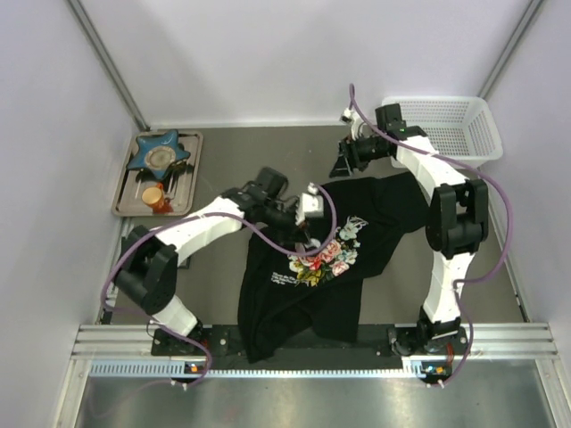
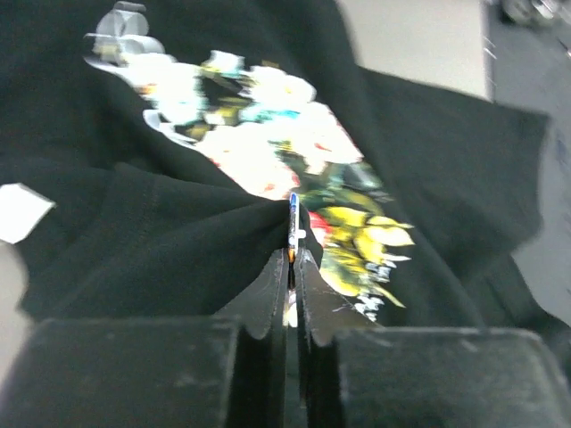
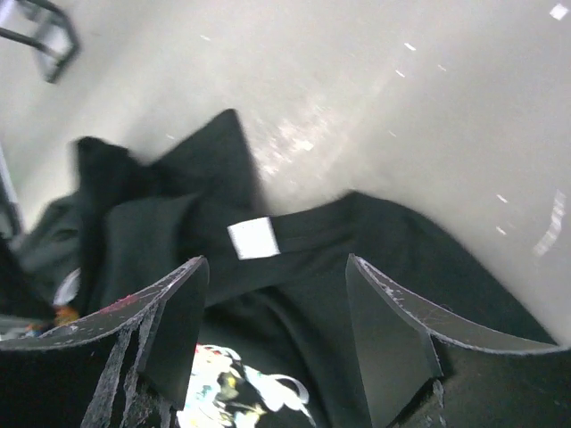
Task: Pin the brooch onto the clothing
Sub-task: Pin the brooch to the clothes, then flatten out the clothes at the center of the board.
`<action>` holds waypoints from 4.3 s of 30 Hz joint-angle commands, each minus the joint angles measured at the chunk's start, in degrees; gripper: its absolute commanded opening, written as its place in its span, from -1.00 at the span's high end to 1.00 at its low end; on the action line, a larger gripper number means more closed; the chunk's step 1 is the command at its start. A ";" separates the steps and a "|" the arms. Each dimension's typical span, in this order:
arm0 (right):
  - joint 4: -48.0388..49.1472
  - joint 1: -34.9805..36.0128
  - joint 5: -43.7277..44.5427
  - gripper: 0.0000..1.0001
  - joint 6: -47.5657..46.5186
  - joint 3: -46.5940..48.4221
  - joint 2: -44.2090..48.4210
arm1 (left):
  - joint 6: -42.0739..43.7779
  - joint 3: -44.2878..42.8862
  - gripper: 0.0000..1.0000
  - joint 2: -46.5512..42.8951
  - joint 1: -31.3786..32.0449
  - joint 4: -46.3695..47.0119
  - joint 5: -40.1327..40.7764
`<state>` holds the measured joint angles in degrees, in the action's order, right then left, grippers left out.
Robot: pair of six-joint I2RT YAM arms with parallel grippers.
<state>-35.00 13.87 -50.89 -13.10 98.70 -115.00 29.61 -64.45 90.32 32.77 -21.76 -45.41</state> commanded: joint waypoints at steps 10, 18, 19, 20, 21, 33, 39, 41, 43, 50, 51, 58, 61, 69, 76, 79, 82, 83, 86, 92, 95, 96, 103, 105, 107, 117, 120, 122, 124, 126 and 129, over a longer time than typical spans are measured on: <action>-12.19 -1.30 18.63 -0.42 -19.76 11.51 -9.01 | 9.12 -21.42 -0.28 13.03 -14.30 -21.69 -5.58; -15.00 -1.21 18.56 -0.43 -28.20 14.86 -13.49 | 24.35 -27.03 -0.31 23.82 -17.22 -26.05 -3.02; -15.01 -1.12 18.20 -0.43 -28.47 15.03 -14.19 | 25.40 -27.83 -0.31 25.15 -17.13 -26.05 -3.11; -15.01 -1.12 18.11 -0.43 -28.29 15.64 -14.72 | 25.50 -28.54 -0.30 26.47 -17.04 -25.71 -2.76; -15.01 -0.95 18.55 -0.43 -28.12 16.00 -15.07 | 25.42 -30.02 -0.27 28.57 -16.96 -24.66 -2.41; -15.09 2.21 18.90 -0.36 -23.81 14.95 -16.93 | 25.59 -26.97 -0.02 33.95 -10.10 -17.36 10.50; -15.01 3.97 21.01 -0.19 -24.07 13.36 -17.19 | 26.73 -26.09 0.77 33.44 -9.66 -18.75 17.89; -14.74 4.15 22.84 0.09 -22.85 13.89 -18.06 | 25.42 -25.82 1.00 32.29 -10.97 -19.11 20.61; -14.22 4.15 24.87 0.40 -21.27 14.51 -18.42 | 21.57 -25.99 1.00 30.44 -14.47 -19.63 20.80; -9.74 3.19 33.39 1.00 -13.02 15.83 -18.07 | 10.92 -23.80 1.00 22.54 -27.84 -19.03 28.61; -8.08 2.57 34.01 1.00 -11.96 15.83 -17.81 | 9.43 -22.32 1.00 21.74 -29.07 -18.24 30.80; -1.14 1.60 40.43 1.00 -5.62 14.33 -15.70 | 2.66 -16.94 1.00 18.57 -38.21 -14.19 40.04; 1.33 1.51 42.63 1.00 -3.34 14.59 -14.99 | 1.07 -16.41 1.00 18.84 -40.24 -14.98 41.89; 3.89 1.51 40.53 1.00 -1.66 15.21 -14.29 | 1.78 -20.10 0.28 17.79 -41.83 -17.54 27.69; 3.89 2.74 39.73 1.00 -3.42 15.21 -14.46 | -4.99 -33.09 -0.16 24.09 -32.97 -9.00 17.29; 3.80 2.92 41.22 1.00 -3.51 14.86 -14.38 | -8.33 -43.11 -0.15 32.79 -28.74 -11.55 15.18; 3.80 2.83 41.67 1.00 -4.03 14.16 -13.94 | -9.39 -50.33 -0.15 39.65 -26.10 -13.92 15.26; 3.89 2.83 41.58 1.00 -4.04 14.07 -13.85 | -9.39 -52.08 -0.15 41.84 -25.75 -14.53 14.91; 3.80 3.01 41.58 1.00 -4.12 14.16 -13.85 | -10.35 -52.98 -0.15 44.23 -25.22 -15.33 13.77; 3.89 4.06 42.98 1.00 -5.88 14.33 -14.37 | -8.43 -52.19 -0.10 45.91 -24.78 -18.84 15.51; 3.89 4.67 43.68 1.00 -6.93 14.77 -14.90 | -6.06 -50.96 0.03 45.73 -24.60 -20.24 16.75; 3.89 4.85 44.12 1.00 -7.20 15.03 -15.16 | -4.40 -51.04 0.07 45.82 -24.43 -20.78 17.54; 3.89 5.55 47.55 1.00 -8.08 17.59 -16.66 | -0.96 -50.78 0.10 45.38 -23.81 -24.82 13.59; 3.89 5.56 48.25 1.00 -8.34 17.41 -16.66 | 0.28 -50.69 0.46 45.56 -23.37 -25.87 13.85; 3.98 5.56 49.05 1.00 -8.78 17.41 -16.57 | 0.02 -50.25 0.77 45.64 -23.28 -25.01 15.61; 10.91 7.13 57.39 1.00 -8.43 23.81 -21.84 | -15.01 -50.78 1.00 45.29 -26.97 -4.62 30.98; 15.90 8.10 61.17 1.00 -9.30 24.62 -23.25 | -16.68 -50.78 1.00 45.20 -28.11 0.65 33.79; 18.38 8.54 63.54 1.00 -10.97 24.53 -23.86 | -17.12 -50.87 1.00 45.64 -28.47 3.98 35.12; 21.90 9.33 65.91 1.00 -13.07 24.88 -25.09 | -17.30 -50.95 1.00 46.25 -28.82 6.10 36.18; 23.83 9.68 67.06 1.00 -14.05 26.19 -26.67 | -17.39 -51.39 1.00 47.04 -28.82 8.39 36.00; 24.02 9.77 68.12 1.00 -14.67 28.73 -28.34 | -17.48 -55.95 1.00 50.55 -28.82 7.09 36.26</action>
<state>-16.84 23.33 11.75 -25.08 122.10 -141.23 13.28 -115.94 137.58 4.19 -19.86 -12.23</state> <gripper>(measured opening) 0.003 0.011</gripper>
